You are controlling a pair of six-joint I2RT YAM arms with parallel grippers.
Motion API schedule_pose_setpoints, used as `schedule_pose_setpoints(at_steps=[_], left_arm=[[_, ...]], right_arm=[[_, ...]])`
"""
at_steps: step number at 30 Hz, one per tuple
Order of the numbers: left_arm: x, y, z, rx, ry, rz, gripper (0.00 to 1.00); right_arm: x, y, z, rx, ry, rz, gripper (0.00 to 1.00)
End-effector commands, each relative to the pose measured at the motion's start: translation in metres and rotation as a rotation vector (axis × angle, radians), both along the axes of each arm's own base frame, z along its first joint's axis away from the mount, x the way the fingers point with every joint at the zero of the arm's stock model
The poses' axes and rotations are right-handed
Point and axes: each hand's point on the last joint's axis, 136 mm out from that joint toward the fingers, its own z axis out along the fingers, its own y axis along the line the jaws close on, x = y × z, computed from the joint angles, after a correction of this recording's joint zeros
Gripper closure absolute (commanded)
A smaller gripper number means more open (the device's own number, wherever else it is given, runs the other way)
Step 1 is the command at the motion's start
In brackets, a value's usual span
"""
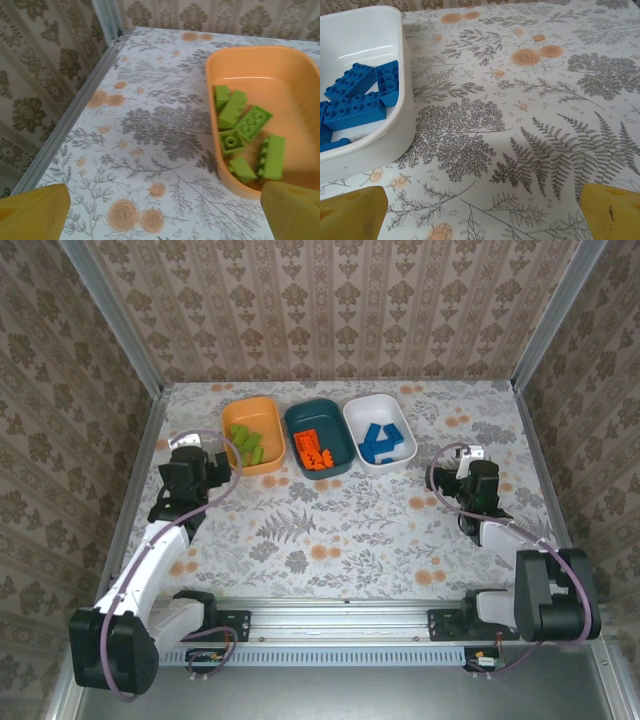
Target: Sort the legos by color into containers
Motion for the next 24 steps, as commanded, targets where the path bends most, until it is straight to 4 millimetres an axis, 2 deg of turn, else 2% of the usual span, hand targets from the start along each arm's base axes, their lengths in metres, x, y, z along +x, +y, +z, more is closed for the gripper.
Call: schedule_pose_setpoints(at_steps=[1, 8, 12, 18, 24], left_arm=[[0.014, 0.016, -0.004, 0.014, -0.058, 0.052, 0.00], [0.041, 0.026, -0.064, 0.062, 0.055, 0.035, 0.00], [0.053, 0.025, -0.088, 0.081, 0.094, -0.008, 0.00], [0.065, 0.021, -0.096, 0.083, 0.079, -0.044, 0.00], [0.070, 0.013, -0.094, 0.083, 0.025, -0.117, 0.00]], right_arm=[[0.017, 0.006, 0.017, 0.015, -0.090, 0.041, 0.00], [0.025, 0.005, 0.013, 0.031, -0.068, 0.052, 0.00], [0.025, 0.006, 0.012, 0.035, -0.058, 0.063, 0.00], [0.025, 0.008, 0.010, 0.032, -0.038, 0.079, 0.00], [0.027, 0.011, 0.011, 0.033, -0.029, 0.097, 0.00]])
